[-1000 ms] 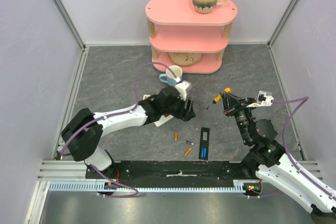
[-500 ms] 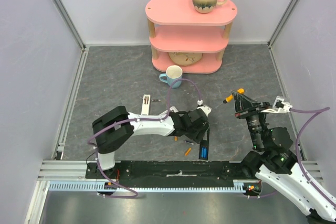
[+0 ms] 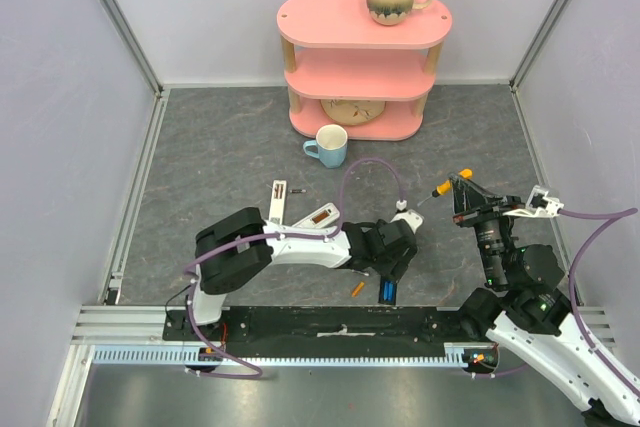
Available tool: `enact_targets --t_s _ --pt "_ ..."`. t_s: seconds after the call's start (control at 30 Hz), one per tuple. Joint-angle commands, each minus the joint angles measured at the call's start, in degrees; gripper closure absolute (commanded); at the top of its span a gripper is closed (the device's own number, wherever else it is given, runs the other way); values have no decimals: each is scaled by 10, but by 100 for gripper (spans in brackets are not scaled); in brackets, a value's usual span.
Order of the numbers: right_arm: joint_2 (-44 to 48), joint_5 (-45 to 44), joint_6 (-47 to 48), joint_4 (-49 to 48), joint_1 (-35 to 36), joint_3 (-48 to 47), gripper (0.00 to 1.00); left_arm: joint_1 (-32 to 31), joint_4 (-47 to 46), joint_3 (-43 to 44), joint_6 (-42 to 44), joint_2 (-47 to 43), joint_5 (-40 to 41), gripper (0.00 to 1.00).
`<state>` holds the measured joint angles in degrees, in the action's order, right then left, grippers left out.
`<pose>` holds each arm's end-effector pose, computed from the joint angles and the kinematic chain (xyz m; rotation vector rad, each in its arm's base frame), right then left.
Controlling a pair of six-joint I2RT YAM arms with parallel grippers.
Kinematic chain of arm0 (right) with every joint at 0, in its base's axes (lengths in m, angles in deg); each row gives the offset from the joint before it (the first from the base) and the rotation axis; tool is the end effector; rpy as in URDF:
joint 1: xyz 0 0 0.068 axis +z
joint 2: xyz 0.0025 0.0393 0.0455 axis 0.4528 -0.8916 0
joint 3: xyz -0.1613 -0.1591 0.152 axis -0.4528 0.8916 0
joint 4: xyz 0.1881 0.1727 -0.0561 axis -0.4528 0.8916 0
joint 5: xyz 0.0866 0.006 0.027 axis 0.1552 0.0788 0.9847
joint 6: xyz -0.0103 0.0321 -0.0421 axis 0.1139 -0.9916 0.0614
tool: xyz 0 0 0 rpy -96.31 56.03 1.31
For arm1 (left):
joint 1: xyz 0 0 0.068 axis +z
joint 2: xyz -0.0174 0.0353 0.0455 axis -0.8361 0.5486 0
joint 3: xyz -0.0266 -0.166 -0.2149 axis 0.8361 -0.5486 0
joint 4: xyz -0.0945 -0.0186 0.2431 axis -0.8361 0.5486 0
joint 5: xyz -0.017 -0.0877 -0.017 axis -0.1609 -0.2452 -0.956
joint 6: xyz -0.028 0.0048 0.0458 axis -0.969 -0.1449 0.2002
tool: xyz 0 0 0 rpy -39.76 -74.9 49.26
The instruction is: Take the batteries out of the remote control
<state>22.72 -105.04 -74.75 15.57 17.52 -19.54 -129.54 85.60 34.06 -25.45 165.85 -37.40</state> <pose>0.0720 0.0415 0.3237 0.3999 1.3124 0.7217 0.1256 -0.3859 0.1589 0.9126 2.4118 -0.5016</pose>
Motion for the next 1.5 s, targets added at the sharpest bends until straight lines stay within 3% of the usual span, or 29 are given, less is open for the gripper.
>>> enact_targets --t_s 0.0,0.17,0.3,0.5,0.97,1.1,1.27,1.47 --pt "3 -13 12 4 0 -26 100 -10 27 34 -23 40 29 26" --pt "-1 -16 15 4 0 -28 100 -23 79 75 -21 80 69 30" --pt "-1 -17 15 5 0 -27 100 -21 84 88 -12 97 67 43" --pt "0 -15 10 7 0 -26 100 2 81 128 21 105 56 48" --pt "-17 -10 5 9 0 -30 100 121 48 279 76 188 -22 51" --pt "-18 -9 5 9 0 -32 100 149 49 297 144 204 -19 51" --pt "-15 -15 8 9 1 -33 100 178 22 247 233 176 -13 47" --pt "-19 -15 5 9 0 -31 100 176 -57 106 389 98 -93 40"
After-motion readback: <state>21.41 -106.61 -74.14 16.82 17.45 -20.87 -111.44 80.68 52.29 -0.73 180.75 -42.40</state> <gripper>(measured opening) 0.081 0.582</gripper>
